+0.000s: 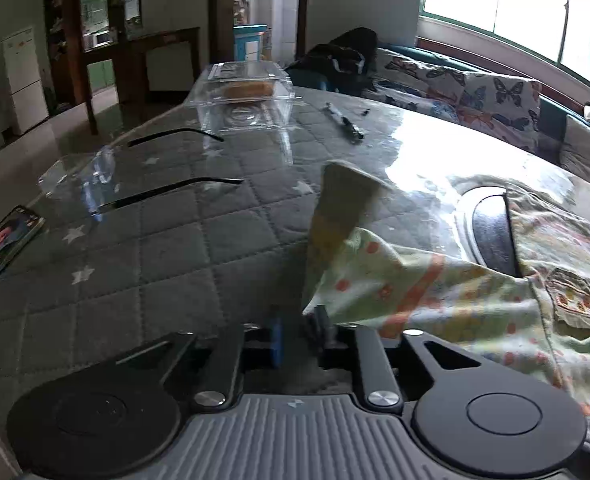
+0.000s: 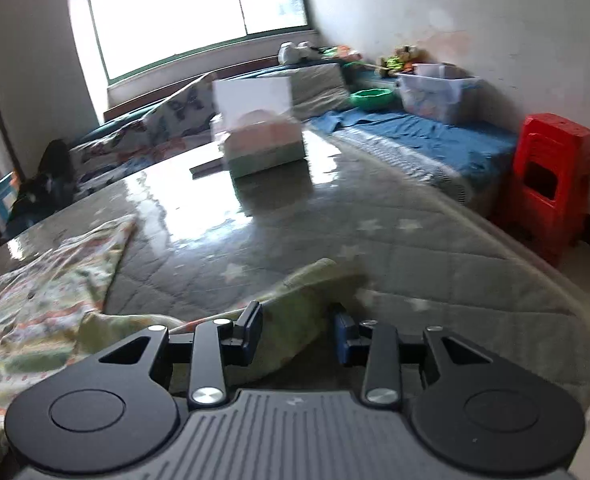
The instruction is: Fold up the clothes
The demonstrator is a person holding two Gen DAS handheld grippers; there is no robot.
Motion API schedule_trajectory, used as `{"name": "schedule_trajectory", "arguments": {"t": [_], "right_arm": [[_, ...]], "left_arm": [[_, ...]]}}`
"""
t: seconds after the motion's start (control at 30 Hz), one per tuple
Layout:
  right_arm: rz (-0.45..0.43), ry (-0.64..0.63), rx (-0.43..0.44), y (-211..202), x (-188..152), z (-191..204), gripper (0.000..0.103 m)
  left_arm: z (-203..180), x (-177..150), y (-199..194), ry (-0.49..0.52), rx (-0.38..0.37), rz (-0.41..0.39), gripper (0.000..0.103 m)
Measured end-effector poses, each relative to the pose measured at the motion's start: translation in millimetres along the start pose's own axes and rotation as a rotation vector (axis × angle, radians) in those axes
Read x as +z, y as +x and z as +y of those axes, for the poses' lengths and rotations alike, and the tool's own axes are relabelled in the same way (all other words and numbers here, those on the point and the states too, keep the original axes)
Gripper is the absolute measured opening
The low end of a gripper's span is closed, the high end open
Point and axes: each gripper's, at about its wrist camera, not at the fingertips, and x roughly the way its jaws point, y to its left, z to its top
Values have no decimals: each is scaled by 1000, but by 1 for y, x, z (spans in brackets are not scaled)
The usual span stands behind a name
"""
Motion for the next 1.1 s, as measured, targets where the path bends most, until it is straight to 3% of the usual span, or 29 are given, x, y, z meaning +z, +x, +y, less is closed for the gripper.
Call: {"name": "schedule_trajectory", "arguments": {"t": [0.17, 0.23, 0.37, 0.43, 0.53, 0.7, 0.83, 0.93, 1.1], "right_arm": [[-89, 2, -109, -17, 8, -12, 39], [-121, 6, -149, -23, 13, -16, 43], [-142, -2, -128, -30, 18, -17, 43], [-87, -27, -52, -22, 16, -12, 43], [2, -79, 54, -5, 9, 5, 43], [111, -165, 97, 19, -2, 25, 45], [132, -257, 55, 7, -14, 23, 52], [141, -250, 18, -4, -13, 14, 51], [100, -195, 49, -2, -1, 10, 51]], "left_arm": [[6, 1, -9, -5, 17, -9, 43], [9, 2, -14, -5, 26, -19, 45], [10, 6, -19, -10, 15, -29, 45], [4, 7, -22, 3, -10, -32, 45], [-11, 10, -21, 33, -69, -32, 46], [-46, 12, -24, 88, -185, -33, 47], [-81, 12, -25, 155, -275, -29, 48], [-108, 10, -24, 212, -347, -20, 48], [-147, -4, -28, 311, -457, -13, 47]]}}
